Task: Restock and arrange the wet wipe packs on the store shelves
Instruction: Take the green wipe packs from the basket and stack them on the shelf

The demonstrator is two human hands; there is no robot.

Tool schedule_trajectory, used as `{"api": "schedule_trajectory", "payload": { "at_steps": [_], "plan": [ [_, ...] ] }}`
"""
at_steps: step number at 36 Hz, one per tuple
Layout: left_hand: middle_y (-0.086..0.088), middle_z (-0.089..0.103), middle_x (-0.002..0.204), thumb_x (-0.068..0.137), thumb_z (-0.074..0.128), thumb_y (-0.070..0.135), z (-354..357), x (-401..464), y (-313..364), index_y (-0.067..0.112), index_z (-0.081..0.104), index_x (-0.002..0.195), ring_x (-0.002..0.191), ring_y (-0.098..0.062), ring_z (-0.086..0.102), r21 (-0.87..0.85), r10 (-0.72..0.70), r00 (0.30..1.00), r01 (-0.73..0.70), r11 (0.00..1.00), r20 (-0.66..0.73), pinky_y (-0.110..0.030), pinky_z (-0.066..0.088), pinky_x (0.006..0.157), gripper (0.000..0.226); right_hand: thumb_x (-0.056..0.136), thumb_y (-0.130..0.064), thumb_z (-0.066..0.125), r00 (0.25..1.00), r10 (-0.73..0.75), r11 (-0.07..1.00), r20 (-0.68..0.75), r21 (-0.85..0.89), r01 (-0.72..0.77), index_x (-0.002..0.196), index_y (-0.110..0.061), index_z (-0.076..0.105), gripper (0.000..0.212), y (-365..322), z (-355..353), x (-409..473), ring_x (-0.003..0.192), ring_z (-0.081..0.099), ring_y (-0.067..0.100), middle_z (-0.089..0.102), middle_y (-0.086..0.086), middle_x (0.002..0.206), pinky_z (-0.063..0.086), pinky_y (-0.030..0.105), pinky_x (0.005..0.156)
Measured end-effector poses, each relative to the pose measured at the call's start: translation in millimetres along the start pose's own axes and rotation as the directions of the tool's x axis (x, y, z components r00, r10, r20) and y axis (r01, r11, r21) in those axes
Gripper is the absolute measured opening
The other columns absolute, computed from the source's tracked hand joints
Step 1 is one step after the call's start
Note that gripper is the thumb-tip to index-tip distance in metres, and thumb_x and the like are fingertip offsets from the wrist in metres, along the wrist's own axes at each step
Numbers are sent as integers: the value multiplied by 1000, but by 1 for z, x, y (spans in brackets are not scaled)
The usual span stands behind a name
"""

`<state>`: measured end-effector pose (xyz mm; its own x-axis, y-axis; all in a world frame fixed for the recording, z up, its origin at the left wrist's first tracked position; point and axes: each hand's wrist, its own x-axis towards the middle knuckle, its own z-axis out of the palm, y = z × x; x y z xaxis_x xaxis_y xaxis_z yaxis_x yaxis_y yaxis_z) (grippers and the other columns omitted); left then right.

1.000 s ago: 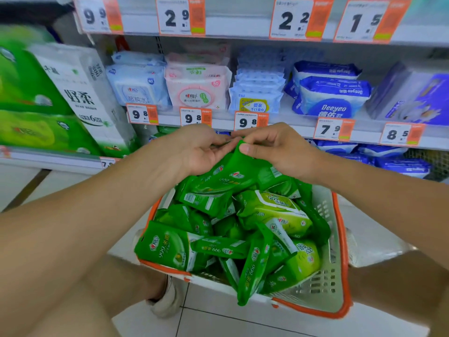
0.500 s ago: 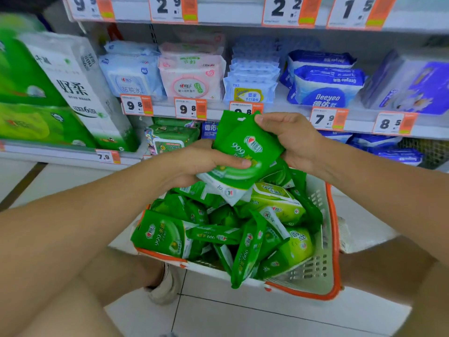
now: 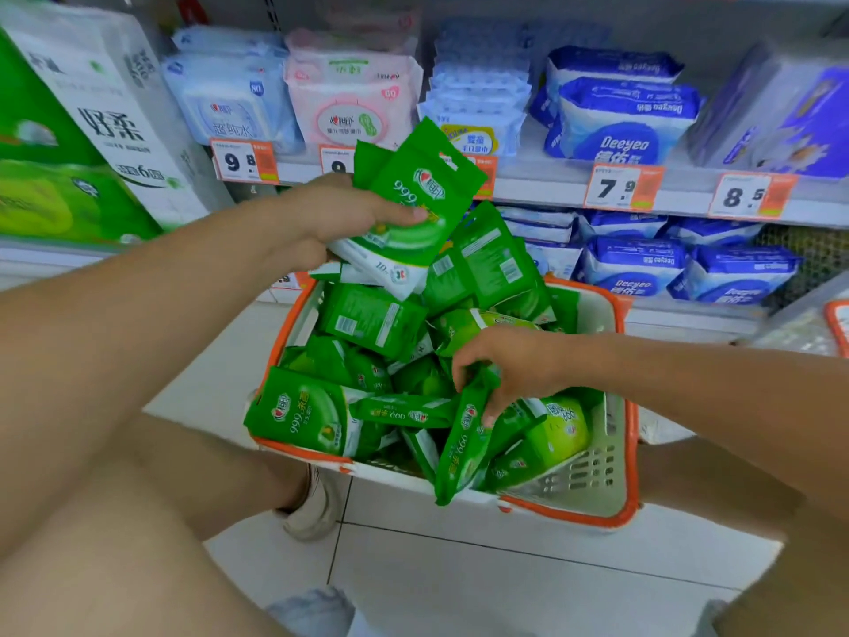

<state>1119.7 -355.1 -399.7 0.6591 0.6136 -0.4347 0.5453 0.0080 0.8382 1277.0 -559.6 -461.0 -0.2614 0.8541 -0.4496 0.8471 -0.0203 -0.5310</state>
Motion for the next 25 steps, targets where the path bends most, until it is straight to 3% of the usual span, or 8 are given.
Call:
{"api": "schedule_trajectory", "payload": {
  "at_steps": [3, 5, 9, 13, 15, 18, 21, 25],
  "plan": [
    [2, 74, 112, 46, 94, 53, 15, -15, 17, 21, 70, 117, 103, -20, 71, -13, 36, 999, -36, 999, 10, -42, 53, 96, 81, 69, -34, 89, 1000, 21, 1000, 5, 18, -21, 95, -14, 70, 37, 6, -13, 3, 76, 57, 13, 64, 0, 84, 45, 31, 68],
    [4, 74, 111, 69, 87, 36, 19, -18, 17, 18, 70, 119, 103, -15, 71, -40, 60, 998, -59, 997, 33, -38, 51, 100, 55, 69, -35, 88, 999, 22, 992, -28, 121, -19, 83, -1, 68, 41, 5, -32, 2, 55, 47, 13, 57, 11, 63, 35, 29, 53],
    [2, 74, 112, 75, 85, 26, 16, -17, 9, 16, 67, 123, 102, -15, 71, -115, 108, 993, -113, 987, -44, -42, 51, 100, 52, 68, -22, 82, 995, 24, 888, -99, 459, 24, 99, 8, 70, 45, -8, -88, -10, 82, 68, 28, 73, 26, 96, 57, 51, 78],
    [2, 74, 113, 78, 82, 26, 20, -13, 16, 17, 63, 125, 103, -17, 71, -243, 154, 979, -182, 953, -132, -43, 52, 99, 51, 77, -9, 72, 964, -12, 721, -267, 665, 194, 108, 0, 71, 32, -21, -139, -19, 88, 73, 23, 76, 14, 103, 61, 36, 83],
    [-1, 74, 113, 87, 74, 26, 27, -16, 30, 18, 63, 125, 104, -21, 71, -367, 169, 977, -206, 907, -130, -42, 55, 94, 40, 84, -5, 69, 893, 58, 696, -447, 659, 285, 105, -2, 71, 21, -25, -155, -17, 79, 73, 17, 77, 8, 95, 62, 31, 76],
    [-5, 72, 117, 97, 60, 34, 35, -19, 50, 19, 60, 130, 108, -26, 69, -528, 163, 985, -168, 832, -58, -50, 53, 95, 37, 87, -4, 71, 682, 148, 795, -716, 497, 348, 97, 0, 72, 11, -27, -175, -10, 72, 70, 14, 77, 8, 86, 59, 32, 73],
    [0, 71, 119, 93, 53, 58, 35, -24, 66, 27, 61, 130, 110, -24, 69, -569, 131, 991, -117, 814, -16, -55, 48, 100, 49, 86, -8, 75, 540, 118, 888, -833, 332, 319, 88, -3, 74, 5, -30, -188, -5, 66, 65, 10, 74, 13, 80, 57, 32, 67],
    [-6, 72, 117, 75, 76, 48, 43, -34, 76, 22, 63, 127, 108, -26, 69, -566, 238, 971, -187, 803, 16, -50, 51, 99, 59, 83, -13, 79, 359, 111, 916, -927, 236, 325, 82, -11, 76, 4, -40, -189, 7, 65, 63, 5, 73, 1, 75, 56, 30, 69]
  ]
}}
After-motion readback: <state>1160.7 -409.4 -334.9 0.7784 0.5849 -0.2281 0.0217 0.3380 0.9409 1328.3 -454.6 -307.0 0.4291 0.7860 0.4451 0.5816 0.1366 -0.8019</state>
